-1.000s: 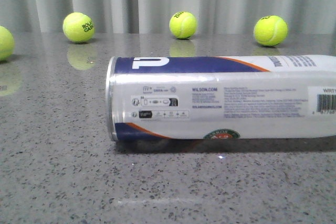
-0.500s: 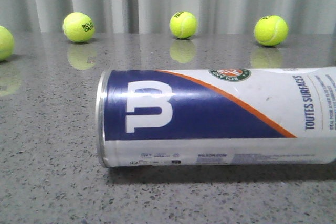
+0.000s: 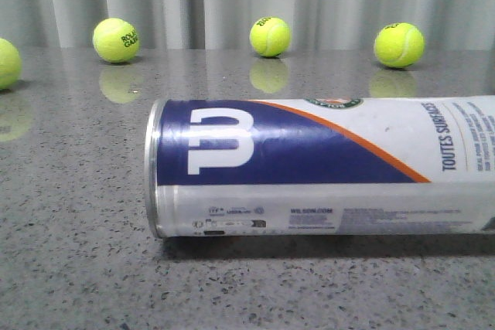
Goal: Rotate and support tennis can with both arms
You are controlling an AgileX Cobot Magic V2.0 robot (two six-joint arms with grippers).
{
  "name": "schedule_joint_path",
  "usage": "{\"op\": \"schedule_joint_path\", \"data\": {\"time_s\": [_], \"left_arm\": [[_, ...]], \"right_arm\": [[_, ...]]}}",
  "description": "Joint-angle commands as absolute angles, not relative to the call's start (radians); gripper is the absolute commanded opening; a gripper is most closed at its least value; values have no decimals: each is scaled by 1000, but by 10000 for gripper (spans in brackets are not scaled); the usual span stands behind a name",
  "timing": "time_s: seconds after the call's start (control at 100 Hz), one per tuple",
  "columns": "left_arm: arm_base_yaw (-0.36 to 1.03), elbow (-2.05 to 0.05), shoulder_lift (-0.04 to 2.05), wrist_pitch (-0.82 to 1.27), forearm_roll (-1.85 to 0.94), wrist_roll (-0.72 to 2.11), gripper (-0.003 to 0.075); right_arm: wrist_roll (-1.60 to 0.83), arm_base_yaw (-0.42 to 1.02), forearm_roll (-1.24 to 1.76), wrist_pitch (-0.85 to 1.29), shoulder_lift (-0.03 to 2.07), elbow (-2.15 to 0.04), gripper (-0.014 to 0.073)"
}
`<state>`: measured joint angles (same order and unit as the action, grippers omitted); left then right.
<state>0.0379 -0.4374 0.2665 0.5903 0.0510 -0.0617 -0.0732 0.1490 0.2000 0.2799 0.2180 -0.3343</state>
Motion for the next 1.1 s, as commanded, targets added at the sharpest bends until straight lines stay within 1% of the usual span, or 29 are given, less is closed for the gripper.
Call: {"op": "schedule_joint_path", "data": {"time_s": [0.0,0.24,0.31,0.38,0.4,0.43,0.45,0.5,0.52,0.55,0.57,0.62,0.74,0.99,1.09], "left_arm": [[37,-542,371,623,39,-65,-21],[37,-700,639,776,37,-65,-18],[37,-734,706,805,35,-65,15],[37,-760,764,819,30,-62,104],[37,-767,775,824,26,-62,139],[37,-779,802,831,20,-62,206],[37,-785,817,839,19,-59,235],[37,-807,850,862,9,-54,356],[37,-812,866,871,0,-46,384],[37,-827,885,886,0,-32,447],[37,-836,899,895,-9,-32,477],[37,-856,930,912,-22,-32,512],[37,-898,987,915,-148,17,512],[37,-927,1102,941,-774,346,512],[37,-927,1152,982,-943,446,512]], "right_arm": [[-75,144,192,206,224,-361,-57],[-75,144,192,206,224,-361,-57],[-75,144,192,206,224,-361,-57],[-75,144,192,206,224,-361,-57],[-75,144,192,206,224,-361,-57],[-75,144,192,206,224,-361,-57],[-75,144,192,206,224,-361,-57],[-75,144,192,206,224,-361,-57],[-75,144,192,206,224,-361,-57],[-75,144,192,206,224,-361,-57],[-75,144,192,206,224,-361,-57],[-75,144,192,206,224,-361,-57],[-75,144,192,206,224,-361,-57],[-75,144,192,206,224,-361,-57],[-75,144,192,206,224,-361,-57]]}}
